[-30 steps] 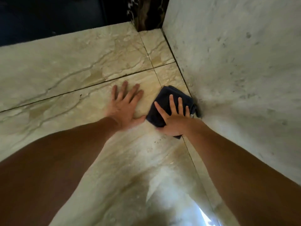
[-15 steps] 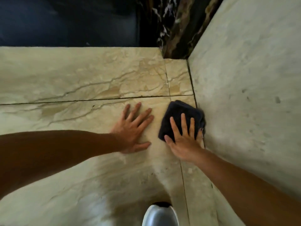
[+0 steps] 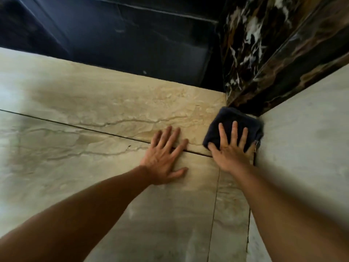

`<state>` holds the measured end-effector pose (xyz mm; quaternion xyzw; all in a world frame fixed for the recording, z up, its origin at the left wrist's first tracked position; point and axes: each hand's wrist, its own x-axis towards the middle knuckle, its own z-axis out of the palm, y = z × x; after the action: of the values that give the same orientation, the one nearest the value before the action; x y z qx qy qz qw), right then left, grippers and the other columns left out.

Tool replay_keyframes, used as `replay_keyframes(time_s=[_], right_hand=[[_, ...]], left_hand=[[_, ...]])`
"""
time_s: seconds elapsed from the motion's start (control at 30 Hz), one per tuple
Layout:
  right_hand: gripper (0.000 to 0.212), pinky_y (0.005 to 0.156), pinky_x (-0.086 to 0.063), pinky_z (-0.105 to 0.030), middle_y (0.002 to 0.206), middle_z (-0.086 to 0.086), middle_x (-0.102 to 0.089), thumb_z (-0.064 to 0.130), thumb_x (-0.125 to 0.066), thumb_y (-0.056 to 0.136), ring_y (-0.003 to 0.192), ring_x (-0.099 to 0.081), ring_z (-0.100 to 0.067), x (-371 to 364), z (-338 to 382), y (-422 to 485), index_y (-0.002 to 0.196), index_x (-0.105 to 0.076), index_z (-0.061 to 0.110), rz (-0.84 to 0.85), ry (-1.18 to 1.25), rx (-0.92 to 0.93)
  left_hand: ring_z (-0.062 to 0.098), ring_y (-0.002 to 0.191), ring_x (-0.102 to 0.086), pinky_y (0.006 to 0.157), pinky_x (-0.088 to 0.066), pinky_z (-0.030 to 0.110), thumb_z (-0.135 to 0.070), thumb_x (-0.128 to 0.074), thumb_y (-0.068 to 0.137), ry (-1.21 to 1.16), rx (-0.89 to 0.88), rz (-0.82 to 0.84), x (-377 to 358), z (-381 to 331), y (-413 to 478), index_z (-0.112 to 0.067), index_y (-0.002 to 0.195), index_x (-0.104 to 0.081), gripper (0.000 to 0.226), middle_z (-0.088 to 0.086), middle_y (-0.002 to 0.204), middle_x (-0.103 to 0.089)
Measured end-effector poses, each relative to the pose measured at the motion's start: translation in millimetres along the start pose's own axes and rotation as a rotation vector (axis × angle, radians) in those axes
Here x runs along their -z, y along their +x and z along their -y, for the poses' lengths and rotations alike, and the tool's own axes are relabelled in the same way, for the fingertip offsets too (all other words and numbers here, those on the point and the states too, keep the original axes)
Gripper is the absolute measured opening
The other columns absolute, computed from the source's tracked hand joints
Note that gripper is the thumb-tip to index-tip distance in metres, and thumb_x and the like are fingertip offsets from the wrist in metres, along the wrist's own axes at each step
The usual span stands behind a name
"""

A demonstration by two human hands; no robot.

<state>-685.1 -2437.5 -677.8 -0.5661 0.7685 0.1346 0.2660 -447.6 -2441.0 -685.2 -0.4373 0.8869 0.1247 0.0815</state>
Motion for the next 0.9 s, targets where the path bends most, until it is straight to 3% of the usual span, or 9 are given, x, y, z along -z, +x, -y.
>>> replay_keyframes(time_s=[0.1, 0.23, 0.33, 0.43, 0.5, 0.57, 0.7, 0.8, 0.9], right_hand=[[0.075, 0.116, 0.011, -0.066, 0.162, -0.002, 0.030, 0.070, -0.010, 0.089, 0.151, 0.022, -0.035, -15.5, 9.7, -42.3, 0.154, 0.015, 0.040, -0.041, -0.029, 0.027], [0.080, 0.109, -0.010, -0.076, 0.165, -0.018, -0.008, 0.073, -0.010, 0.088, 0.150, -0.007, -0.047, -42.5, 33.7, -104.3, 0.156, -0.006, 0.030, 0.113, -0.028, -0.031], [0.085, 0.109, 0.017, -0.070, 0.159, -0.008, 0.035, 0.085, 0.007, 0.075, 0.144, 0.034, -0.038, -31.1, 34.3, -71.9, 0.145, 0.033, 0.044, 0.134, -0.098, 0.003], [0.081, 0.111, 0.018, -0.070, 0.149, -0.002, 0.050, 0.086, 0.010, 0.070, 0.142, 0.040, -0.036, -3.1, 53.6, -3.4, 0.134, 0.042, 0.050, 0.054, -0.138, 0.139], [0.079, 0.110, 0.019, -0.069, 0.150, 0.002, 0.051, 0.088, 0.010, 0.067, 0.143, 0.040, -0.034, 19.4, 81.5, 36.7, 0.132, 0.042, 0.055, 0.056, -0.124, 0.164], [0.083, 0.108, 0.022, -0.067, 0.156, 0.003, 0.043, 0.090, 0.008, 0.066, 0.143, 0.040, -0.031, 33.4, 102.1, 70.0, 0.138, 0.033, 0.058, 0.058, -0.085, 0.180], [0.070, 0.112, 0.017, -0.068, 0.165, 0.009, 0.022, 0.078, -0.012, 0.080, 0.149, 0.029, -0.025, 41.4, 122.9, 94.1, 0.145, -0.014, 0.053, -0.059, 0.083, 0.088], [0.060, 0.111, 0.017, -0.067, 0.164, 0.009, 0.026, 0.071, -0.025, 0.088, 0.149, 0.029, -0.026, 38.5, 134.7, 107.0, 0.142, -0.007, 0.052, -0.060, 0.052, 0.083], [0.067, 0.111, 0.015, -0.068, 0.162, 0.009, 0.031, 0.074, -0.021, 0.085, 0.149, 0.030, -0.029, 66.0, 137.4, 155.5, 0.142, 0.011, 0.058, -0.110, -0.015, 0.020]], left_hand=[[0.040, 0.147, 0.019, 0.120, 0.007, 0.054, -0.078, -0.016, 0.087, 0.002, -0.011, 0.029, 0.3, 5.2, -0.9, -0.027, 0.155, 0.003, 0.087, 0.018, 0.161, 0.010], [0.042, 0.150, -0.001, 0.120, -0.003, 0.056, -0.075, -0.023, 0.089, -0.070, -0.045, -0.052, -4.7, 10.8, 0.5, -0.024, 0.155, -0.015, 0.084, 0.020, 0.163, -0.006], [0.042, 0.149, -0.016, 0.119, -0.014, 0.058, -0.071, -0.028, 0.091, -0.148, -0.041, -0.095, -7.2, 11.2, 1.9, -0.022, 0.152, -0.029, 0.078, 0.020, 0.162, -0.020], [0.042, 0.150, -0.013, 0.119, -0.011, 0.058, -0.070, -0.020, 0.092, -0.191, 0.096, -0.122, 11.2, 32.7, 32.9, -0.022, 0.153, -0.027, 0.078, 0.019, 0.163, -0.018], [0.040, 0.151, 0.004, 0.120, 0.001, 0.056, -0.070, -0.010, 0.091, -0.261, 0.316, -0.142, 27.2, 63.6, 71.0, -0.024, 0.156, -0.013, 0.079, 0.017, 0.166, -0.001], [0.041, 0.150, 0.010, 0.120, 0.002, 0.057, -0.070, -0.008, 0.091, -0.302, 0.511, -0.146, 38.1, 99.2, 104.6, -0.027, 0.156, -0.008, 0.077, 0.016, 0.166, 0.007], [0.041, 0.151, 0.002, 0.119, -0.006, 0.059, -0.067, -0.013, 0.094, -0.210, 0.567, -0.211, 37.4, 125.7, 123.3, -0.030, 0.154, -0.015, 0.071, 0.016, 0.166, -0.006], [0.042, 0.150, -0.003, 0.118, -0.006, 0.058, -0.066, -0.022, 0.093, -0.173, 0.595, -0.265, 32.7, 131.0, 123.3, -0.029, 0.152, -0.021, 0.069, 0.016, 0.164, -0.014], [0.042, 0.150, -0.004, 0.117, -0.002, 0.056, -0.067, -0.024, 0.093, -0.188, 0.586, -0.277, 31.3, 122.8, 127.4, -0.029, 0.151, -0.024, 0.070, 0.015, 0.163, -0.017]])
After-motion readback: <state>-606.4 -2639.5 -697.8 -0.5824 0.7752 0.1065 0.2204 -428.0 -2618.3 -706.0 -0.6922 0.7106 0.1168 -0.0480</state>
